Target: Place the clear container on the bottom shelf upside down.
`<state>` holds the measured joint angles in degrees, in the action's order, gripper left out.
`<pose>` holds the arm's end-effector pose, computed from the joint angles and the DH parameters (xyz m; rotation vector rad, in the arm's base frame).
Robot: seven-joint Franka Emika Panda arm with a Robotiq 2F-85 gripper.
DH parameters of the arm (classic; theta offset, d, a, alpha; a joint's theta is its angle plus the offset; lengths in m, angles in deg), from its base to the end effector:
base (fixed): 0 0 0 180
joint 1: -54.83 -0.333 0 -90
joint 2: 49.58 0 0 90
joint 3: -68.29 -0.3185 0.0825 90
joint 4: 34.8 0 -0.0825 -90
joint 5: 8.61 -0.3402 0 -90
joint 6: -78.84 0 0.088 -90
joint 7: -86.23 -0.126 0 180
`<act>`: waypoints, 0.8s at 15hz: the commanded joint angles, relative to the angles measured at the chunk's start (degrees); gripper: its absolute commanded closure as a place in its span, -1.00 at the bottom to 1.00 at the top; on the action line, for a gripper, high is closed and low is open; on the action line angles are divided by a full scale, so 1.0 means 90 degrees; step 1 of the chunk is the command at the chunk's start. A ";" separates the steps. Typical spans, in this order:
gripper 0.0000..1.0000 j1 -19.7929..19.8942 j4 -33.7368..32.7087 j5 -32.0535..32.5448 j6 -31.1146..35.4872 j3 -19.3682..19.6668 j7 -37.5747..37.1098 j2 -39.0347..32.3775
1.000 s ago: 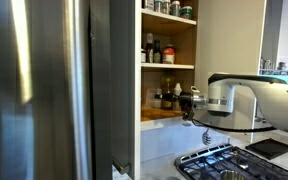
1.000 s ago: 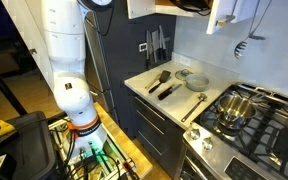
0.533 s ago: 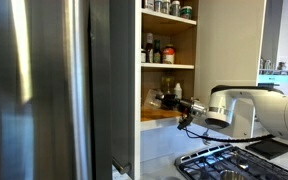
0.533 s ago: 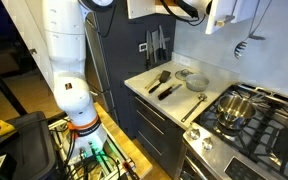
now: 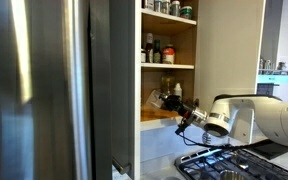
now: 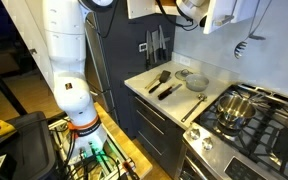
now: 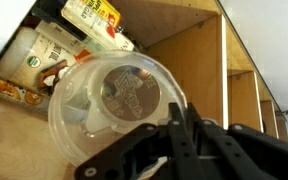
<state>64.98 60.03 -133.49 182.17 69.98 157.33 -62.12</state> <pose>0.6302 -0.0440 0.6243 -1.1821 -0.0594 -1.2570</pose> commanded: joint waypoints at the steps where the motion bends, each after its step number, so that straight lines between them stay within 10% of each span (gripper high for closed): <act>1: 0.95 -0.0118 0.0396 -0.0625 -0.0292 0.0120 -0.0190 0.0053; 12: 0.81 -0.0287 0.0572 -0.0984 -0.0536 0.0214 -0.0611 -0.0097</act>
<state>63.65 65.24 -142.17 177.52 70.44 152.10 -62.95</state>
